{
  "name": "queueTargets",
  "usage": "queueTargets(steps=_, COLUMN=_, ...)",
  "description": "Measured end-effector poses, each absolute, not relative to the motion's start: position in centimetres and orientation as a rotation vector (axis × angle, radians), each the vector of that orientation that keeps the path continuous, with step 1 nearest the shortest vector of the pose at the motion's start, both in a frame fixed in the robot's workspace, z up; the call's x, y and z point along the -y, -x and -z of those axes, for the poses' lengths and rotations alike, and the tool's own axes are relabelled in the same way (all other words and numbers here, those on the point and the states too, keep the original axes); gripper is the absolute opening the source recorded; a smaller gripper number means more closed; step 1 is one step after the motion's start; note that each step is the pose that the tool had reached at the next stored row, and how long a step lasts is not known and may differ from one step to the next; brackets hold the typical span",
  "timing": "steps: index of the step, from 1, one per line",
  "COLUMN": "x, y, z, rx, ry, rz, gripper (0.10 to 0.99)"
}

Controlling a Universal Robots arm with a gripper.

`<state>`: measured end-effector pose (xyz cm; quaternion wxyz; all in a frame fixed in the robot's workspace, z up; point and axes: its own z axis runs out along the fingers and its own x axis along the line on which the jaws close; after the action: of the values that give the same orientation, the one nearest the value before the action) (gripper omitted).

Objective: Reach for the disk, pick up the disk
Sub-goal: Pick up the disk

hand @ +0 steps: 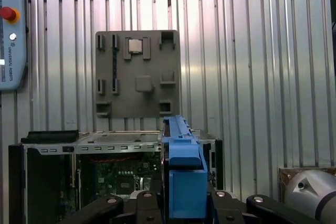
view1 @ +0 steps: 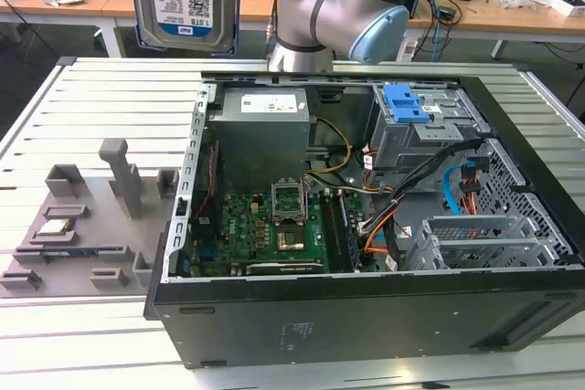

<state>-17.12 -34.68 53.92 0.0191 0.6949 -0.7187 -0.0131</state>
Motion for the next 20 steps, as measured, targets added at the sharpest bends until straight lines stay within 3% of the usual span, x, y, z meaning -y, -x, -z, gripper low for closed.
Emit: queueTargets(steps=20, x=34.7, y=10.6, z=-53.9, rx=2.23, ry=-2.157, rz=0.04, gripper=0.365)
